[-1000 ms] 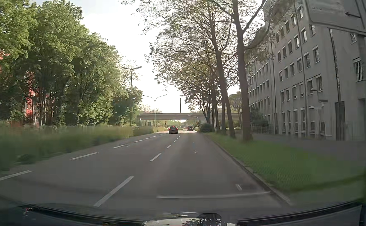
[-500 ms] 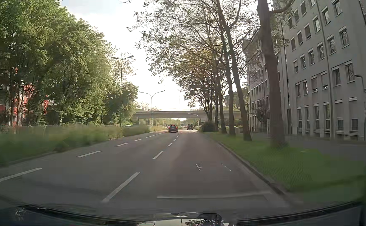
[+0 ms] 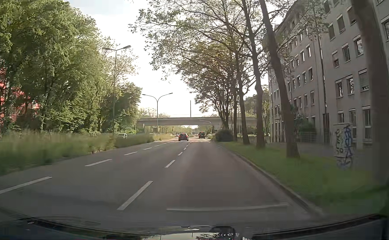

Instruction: Follow the waypoints while adhering to traffic rules and regulations

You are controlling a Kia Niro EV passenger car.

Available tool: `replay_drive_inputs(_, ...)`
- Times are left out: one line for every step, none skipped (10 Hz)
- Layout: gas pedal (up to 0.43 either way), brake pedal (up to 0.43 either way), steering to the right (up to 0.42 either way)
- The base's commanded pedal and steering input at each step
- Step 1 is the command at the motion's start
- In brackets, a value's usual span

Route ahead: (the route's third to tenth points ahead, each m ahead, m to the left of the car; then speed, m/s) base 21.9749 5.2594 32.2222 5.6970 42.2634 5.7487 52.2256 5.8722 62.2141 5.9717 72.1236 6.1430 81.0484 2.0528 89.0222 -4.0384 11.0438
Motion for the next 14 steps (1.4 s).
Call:
replay_drive_inputs(0.047,0.0,0.0)
replay_drive_inputs(0.028,0.0,0.0)
replay_drive_inputs(0.028,0.0,0.0)
replay_drive_inputs(0.02,0.0,0.001)
replay_drive_inputs(0.02,0.0,0.001)
replay_drive_inputs(0.008,0.0,0.001)
replay_drive_inputs(0.008,0.0,0.002)
replay_drive_inputs(0.0,0.0,0.002)
replay_drive_inputs(0.0,0.0,-0.002)
replay_drive_inputs(0.0,0.0,-0.004)
replay_drive_inputs(0.0,0.0,-0.004)
replay_drive_inputs(0.0,0.0,-0.004)
replay_drive_inputs(0.0,0.0,-0.004)
replay_drive_inputs(0.0,0.0,-0.003)
